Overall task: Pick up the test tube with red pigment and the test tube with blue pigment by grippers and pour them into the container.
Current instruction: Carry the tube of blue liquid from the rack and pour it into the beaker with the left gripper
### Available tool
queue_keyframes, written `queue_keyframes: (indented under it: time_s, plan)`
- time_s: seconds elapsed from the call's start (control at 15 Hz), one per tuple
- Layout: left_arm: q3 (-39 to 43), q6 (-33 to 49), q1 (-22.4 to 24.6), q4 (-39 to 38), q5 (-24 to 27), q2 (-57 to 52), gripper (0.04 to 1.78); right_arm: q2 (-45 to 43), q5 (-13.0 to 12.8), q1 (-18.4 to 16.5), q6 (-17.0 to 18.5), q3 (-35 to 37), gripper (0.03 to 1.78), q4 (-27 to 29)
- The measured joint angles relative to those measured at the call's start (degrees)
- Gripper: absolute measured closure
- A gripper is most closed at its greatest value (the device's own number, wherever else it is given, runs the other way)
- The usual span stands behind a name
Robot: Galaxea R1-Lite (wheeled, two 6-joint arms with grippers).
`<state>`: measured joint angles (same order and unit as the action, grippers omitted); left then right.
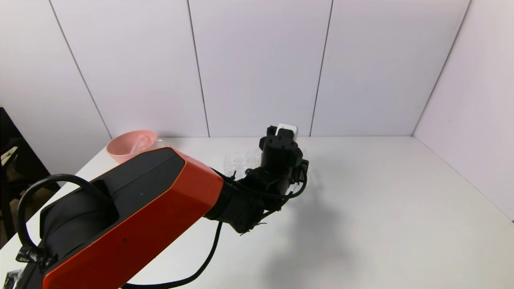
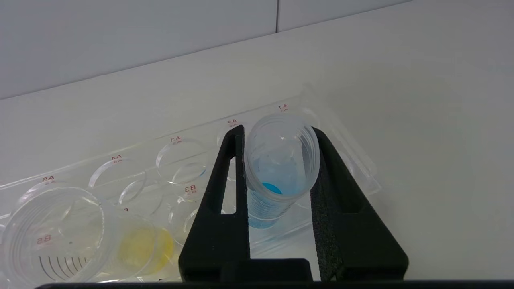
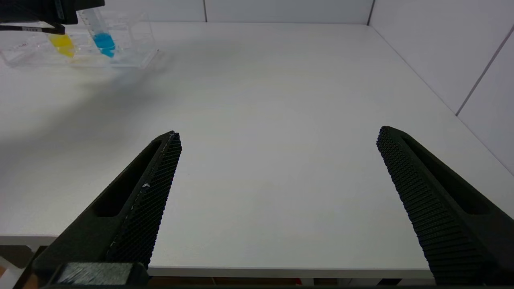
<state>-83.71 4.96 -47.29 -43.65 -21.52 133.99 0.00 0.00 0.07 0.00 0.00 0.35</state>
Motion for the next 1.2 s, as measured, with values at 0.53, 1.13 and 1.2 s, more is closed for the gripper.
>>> queue_keyframes:
  time_s: [0.53,1.13,1.2]
  plan:
    - [-0.4,-0.1,0.2,-0.2,0.1,-1.8,1.37,0.0,0.0,0.0,0.0,0.0,0.04,0.0]
    - [-1.1,-0.3,1.1,-0.3,0.8,-3.8,1.37,0.0,0.0,0.0,0.0,0.0,0.04,0.0]
    - [-1.1,-0.3,1.1,-0.3,0.9,-4.1,1.37,0.0,0.0,0.0,0.0,0.0,0.04,0.0]
